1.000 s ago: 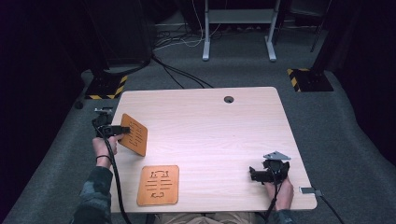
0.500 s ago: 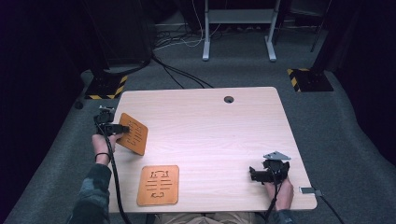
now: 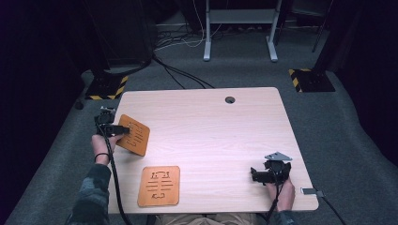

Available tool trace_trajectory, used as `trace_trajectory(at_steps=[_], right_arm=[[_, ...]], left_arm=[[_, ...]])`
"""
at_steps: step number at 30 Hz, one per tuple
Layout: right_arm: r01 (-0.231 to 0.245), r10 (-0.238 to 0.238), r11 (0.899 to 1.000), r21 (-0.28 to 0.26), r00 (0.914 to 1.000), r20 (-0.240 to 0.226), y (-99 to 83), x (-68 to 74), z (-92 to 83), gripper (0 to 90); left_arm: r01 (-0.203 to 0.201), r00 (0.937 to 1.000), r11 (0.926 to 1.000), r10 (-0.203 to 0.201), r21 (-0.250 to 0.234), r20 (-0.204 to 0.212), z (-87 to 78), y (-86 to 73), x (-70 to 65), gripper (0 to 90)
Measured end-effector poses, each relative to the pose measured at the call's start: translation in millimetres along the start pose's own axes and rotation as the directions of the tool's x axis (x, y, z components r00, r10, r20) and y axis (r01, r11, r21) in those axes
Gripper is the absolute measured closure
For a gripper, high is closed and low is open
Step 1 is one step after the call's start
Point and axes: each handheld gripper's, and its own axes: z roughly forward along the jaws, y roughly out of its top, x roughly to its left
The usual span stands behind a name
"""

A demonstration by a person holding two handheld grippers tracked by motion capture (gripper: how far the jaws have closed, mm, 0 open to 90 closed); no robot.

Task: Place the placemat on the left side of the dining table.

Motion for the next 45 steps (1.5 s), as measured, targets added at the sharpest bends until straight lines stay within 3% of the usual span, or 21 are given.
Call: trace_trajectory(at_steps=[33, 35, 45], right_arm=[[0.0, 0.0, 1.0, 0.0, 1.0, 0.0, 0.0, 0.1, 0.0, 0.0], [0.0, 0.0, 1.0, 0.0, 1.0, 0.0, 0.0, 0.1, 0.0, 0.0], [0.0, 0.0, 1.0, 0.001, 1.0, 0.0, 0.0, 0.1, 0.0, 0.0]], left_arm=[[0.036, 0.9991, 0.9986, -0.037, 0.039, 0.021, 10.7, -4.0, 19.3, 54.8], [0.052, 0.9984, 0.9977, -0.053, 0.043, 0.022, 11.7, -4.5, 19.7, 53.8], [0.045, 0.9987, 0.9981, -0.046, 0.042, 0.023, 13.5, -5.3, 21.5, 52.1]])
